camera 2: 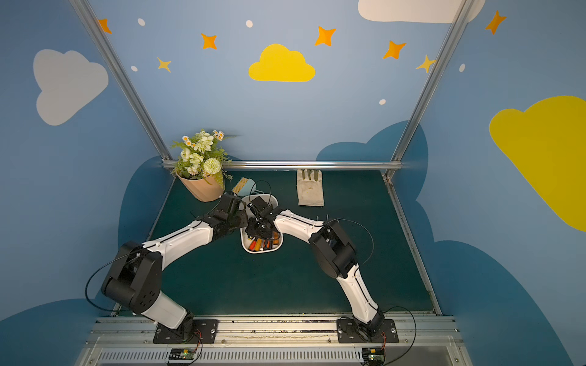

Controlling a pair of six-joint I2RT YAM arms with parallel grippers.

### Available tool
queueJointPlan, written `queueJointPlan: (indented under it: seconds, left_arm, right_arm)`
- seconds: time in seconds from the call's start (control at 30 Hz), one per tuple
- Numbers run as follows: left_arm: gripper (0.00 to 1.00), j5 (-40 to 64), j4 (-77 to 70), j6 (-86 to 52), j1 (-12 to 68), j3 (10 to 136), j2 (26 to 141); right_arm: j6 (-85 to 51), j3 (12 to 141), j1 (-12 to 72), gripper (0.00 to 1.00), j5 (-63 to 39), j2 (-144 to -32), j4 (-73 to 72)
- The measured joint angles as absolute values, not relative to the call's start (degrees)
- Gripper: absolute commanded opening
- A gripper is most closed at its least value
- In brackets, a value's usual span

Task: Take out the screwdriver from the storage box
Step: Pick up the screwdriver from the storage box.

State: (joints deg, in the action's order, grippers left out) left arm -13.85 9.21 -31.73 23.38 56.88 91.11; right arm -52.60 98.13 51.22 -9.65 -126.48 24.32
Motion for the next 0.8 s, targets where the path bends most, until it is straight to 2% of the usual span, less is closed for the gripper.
queueJointPlan:
  seconds: [0.1,0.23,0.43,0.8]
  left_arm:
    - [0.02,-13.8,9.5,-31.7,23.4,56.9,91.1]
    - [0.02,-13.8,9.6,-31.7,23.4,56.9,91.1]
    - [0.02,-14.0,10.2,-31.8,23.4,56.9,91.1]
    - [0.02,-13.7,9.8,-32.1,22.7,56.9,91.1]
  right_arm:
    - [-53.1,98.0,51.2,0.32,-9.0,-126.5,24.3]
    - [-53.6,98.0,51.2,0.15,-9.1,-126.5,24.3]
    - [-52.3,94.8,50.9,0.0,-10.6,-125.3,20.7]
    - [-47.5,87.7,50.4,0.0,-13.1,-117.0,18.5]
